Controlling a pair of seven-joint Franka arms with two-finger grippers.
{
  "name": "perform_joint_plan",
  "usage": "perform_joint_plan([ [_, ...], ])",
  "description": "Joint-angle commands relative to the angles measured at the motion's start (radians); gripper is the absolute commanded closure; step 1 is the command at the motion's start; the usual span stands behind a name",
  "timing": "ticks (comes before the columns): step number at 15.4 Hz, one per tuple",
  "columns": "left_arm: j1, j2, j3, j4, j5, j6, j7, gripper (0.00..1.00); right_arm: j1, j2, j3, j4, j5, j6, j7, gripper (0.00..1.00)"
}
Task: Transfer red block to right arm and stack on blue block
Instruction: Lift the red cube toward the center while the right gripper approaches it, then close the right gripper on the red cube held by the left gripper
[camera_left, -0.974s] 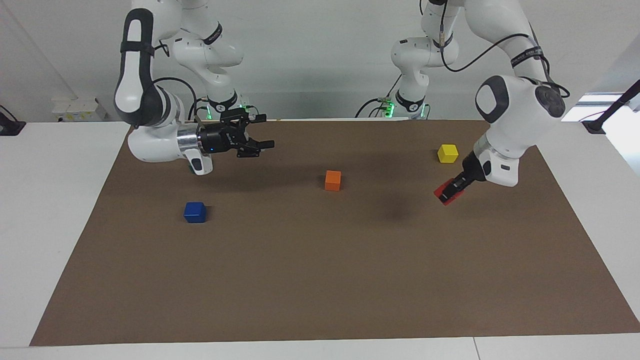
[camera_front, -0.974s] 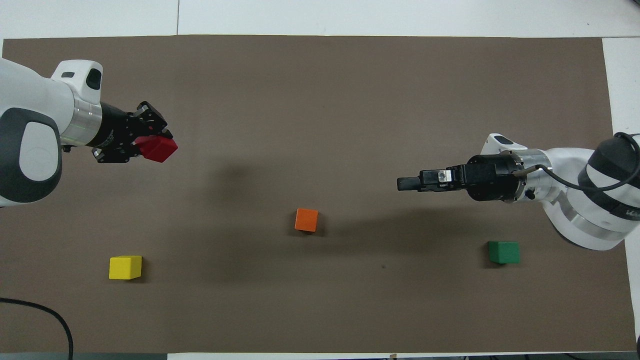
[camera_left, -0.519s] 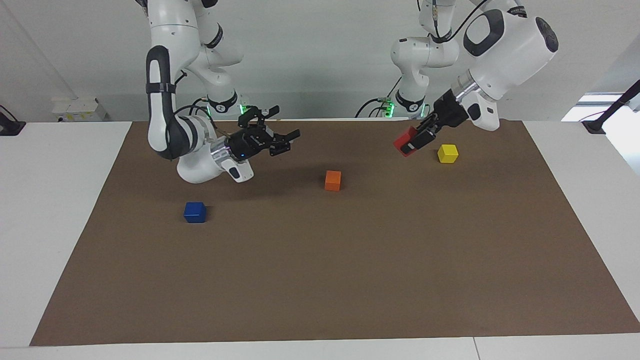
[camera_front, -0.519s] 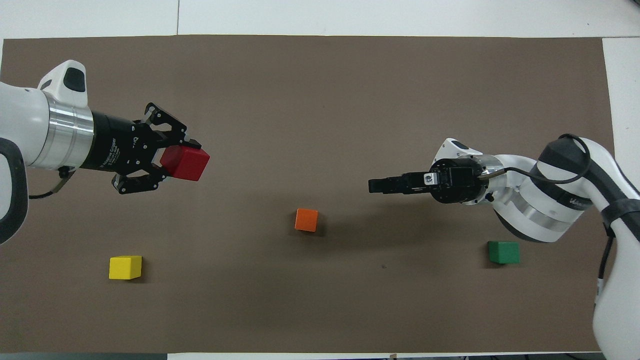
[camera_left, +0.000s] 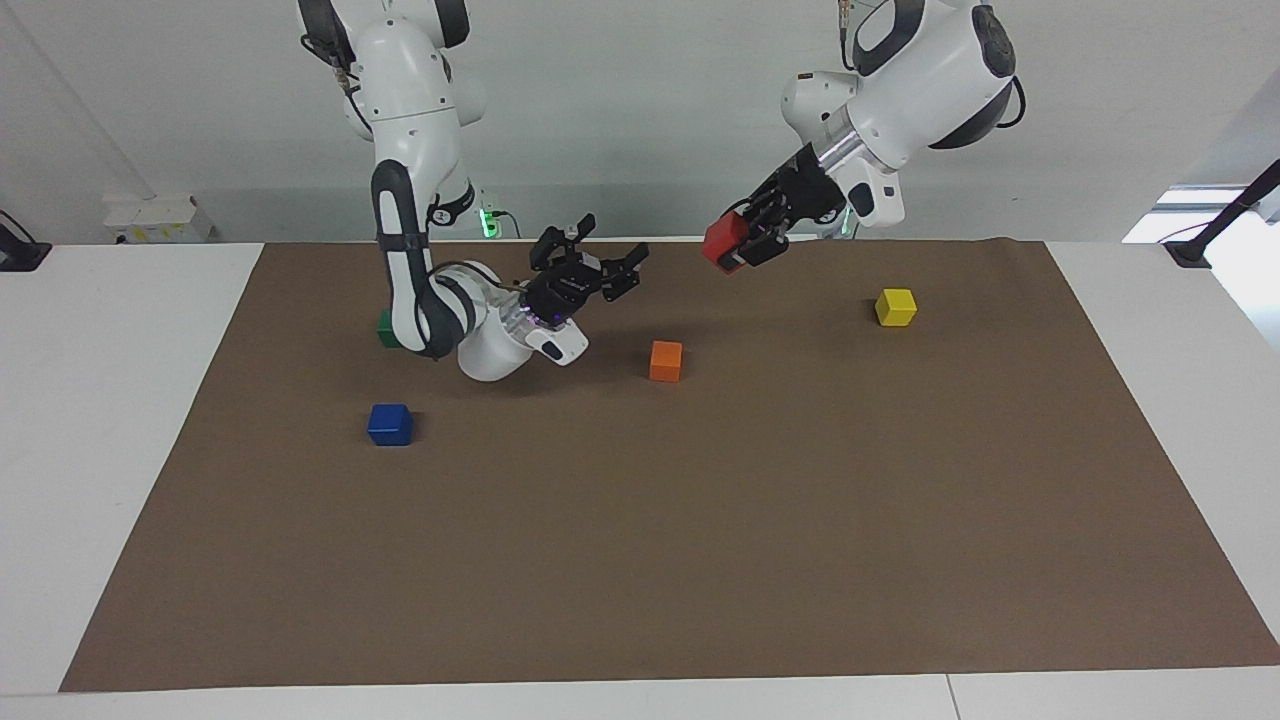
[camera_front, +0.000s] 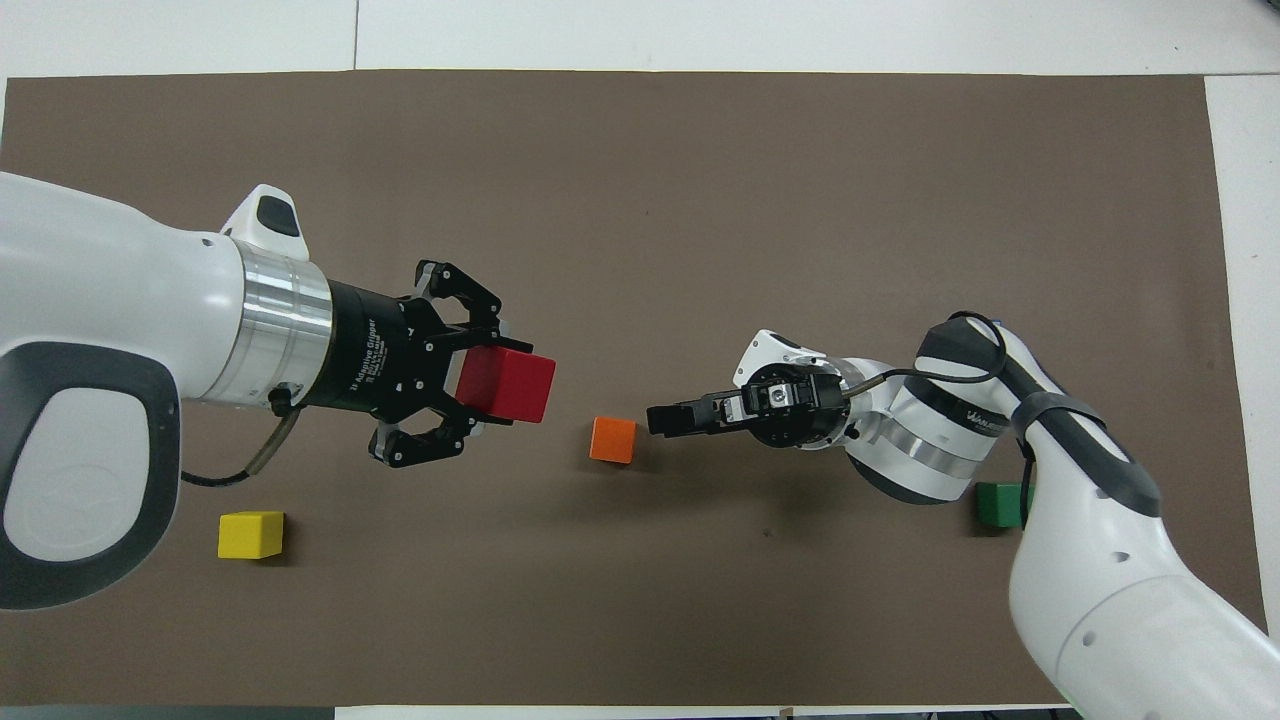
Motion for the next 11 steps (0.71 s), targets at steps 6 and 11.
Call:
perform_joint_plan([
  [6, -0.015, -0.048, -0.058, -0.047, -0.020, 0.090, -0.312, 1.00, 0.065, 0.050, -0.001, 0.064, 0.040, 0.064, -0.064, 0.00],
  [11, -0.014, -0.114, -0.107, -0.174, -0.015, 0.176, -0.320, 1.00, 0.107, 0.053, 0.001, 0.084, 0.106, 0.104, -0.072, 0.00],
])
